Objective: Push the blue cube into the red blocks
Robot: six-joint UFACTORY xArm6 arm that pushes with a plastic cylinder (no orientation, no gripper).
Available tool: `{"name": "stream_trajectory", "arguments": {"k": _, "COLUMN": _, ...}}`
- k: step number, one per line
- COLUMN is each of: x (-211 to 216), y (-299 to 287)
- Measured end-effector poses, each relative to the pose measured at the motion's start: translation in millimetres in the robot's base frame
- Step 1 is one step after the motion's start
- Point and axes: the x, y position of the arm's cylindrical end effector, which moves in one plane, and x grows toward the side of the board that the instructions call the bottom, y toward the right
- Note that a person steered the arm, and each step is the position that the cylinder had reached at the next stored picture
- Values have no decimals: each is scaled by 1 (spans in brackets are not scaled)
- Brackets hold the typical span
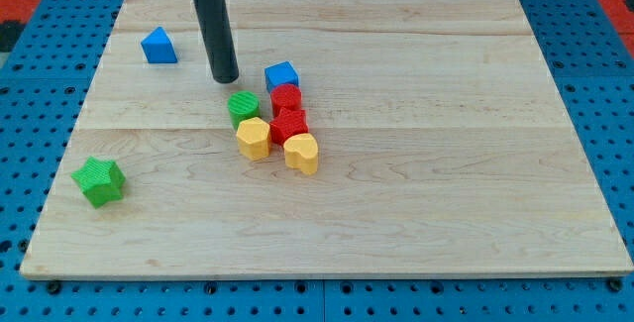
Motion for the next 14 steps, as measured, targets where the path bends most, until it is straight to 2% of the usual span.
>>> {"name": "stream_trajectory", "arguments": {"k": 1, "x": -4, "y": 64}}
{"name": "stream_trajectory", "arguments": {"k": 4, "x": -30, "y": 112}}
{"name": "stream_trajectory", "arguments": {"k": 7, "x": -34, "y": 162}}
{"name": "stream_trajectory", "arguments": {"k": 8, "x": -3, "y": 172}}
{"name": "stream_trajectory", "arguments": {"k": 9, "x": 23, "y": 168}}
{"name": "stream_trajectory", "arguments": {"k": 10, "x": 29, "y": 137}}
{"name": "stream_trajectory", "arguments": {"k": 11, "x": 1, "y": 162}}
{"name": "stream_trajectory", "arguments": {"k": 12, "x": -10, "y": 142}}
{"name": "stream_trajectory", "arguments": {"k": 14, "x": 27, "y": 116}}
